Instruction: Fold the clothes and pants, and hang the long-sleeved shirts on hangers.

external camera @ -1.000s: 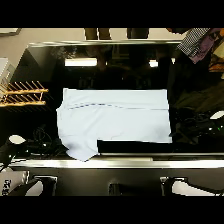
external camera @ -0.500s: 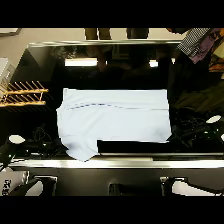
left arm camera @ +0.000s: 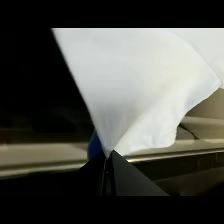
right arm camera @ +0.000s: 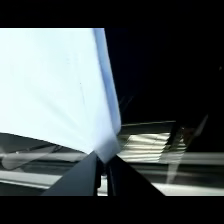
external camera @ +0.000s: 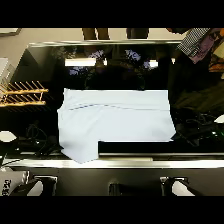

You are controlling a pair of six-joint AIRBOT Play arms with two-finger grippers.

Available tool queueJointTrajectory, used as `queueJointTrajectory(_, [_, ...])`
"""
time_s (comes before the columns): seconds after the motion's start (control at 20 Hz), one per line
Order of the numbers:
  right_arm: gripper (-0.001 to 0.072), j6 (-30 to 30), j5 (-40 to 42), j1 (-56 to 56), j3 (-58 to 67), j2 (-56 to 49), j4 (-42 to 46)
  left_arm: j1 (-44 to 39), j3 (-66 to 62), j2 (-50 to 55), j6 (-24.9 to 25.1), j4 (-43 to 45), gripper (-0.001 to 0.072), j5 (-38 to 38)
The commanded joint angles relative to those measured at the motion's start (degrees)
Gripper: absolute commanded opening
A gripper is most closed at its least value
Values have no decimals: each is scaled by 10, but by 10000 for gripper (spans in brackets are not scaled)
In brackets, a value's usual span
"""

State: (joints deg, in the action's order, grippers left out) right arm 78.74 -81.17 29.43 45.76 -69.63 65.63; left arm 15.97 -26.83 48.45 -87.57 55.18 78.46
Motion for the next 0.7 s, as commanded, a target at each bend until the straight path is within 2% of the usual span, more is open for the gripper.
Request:
queueJointTrajectory(0.0, [38, 23, -61, 0, 0, 61, 43, 0, -10, -90, -99, 49, 17, 93])
queueJointTrajectory(0.15, [37, 27, -71, -1, 0, 103, 47, 0, -12, -153, -130, 50, 17, 128])
queueJointTrajectory(0.3, [37, 5, -35, -1, 0, 108, -11, 0, -33, -138, -111, 7, 17, 79])
queueJointTrajectory(0.5, [37, -30, 61, -91, 44, 61, -12, -18, -115, -11, -65, -27, 17, -17])
queueJointTrajectory(0.65, [37, 30, 142, -130, 117, 7, 42, -43, -213, 116, -54, -27, 17, -48])
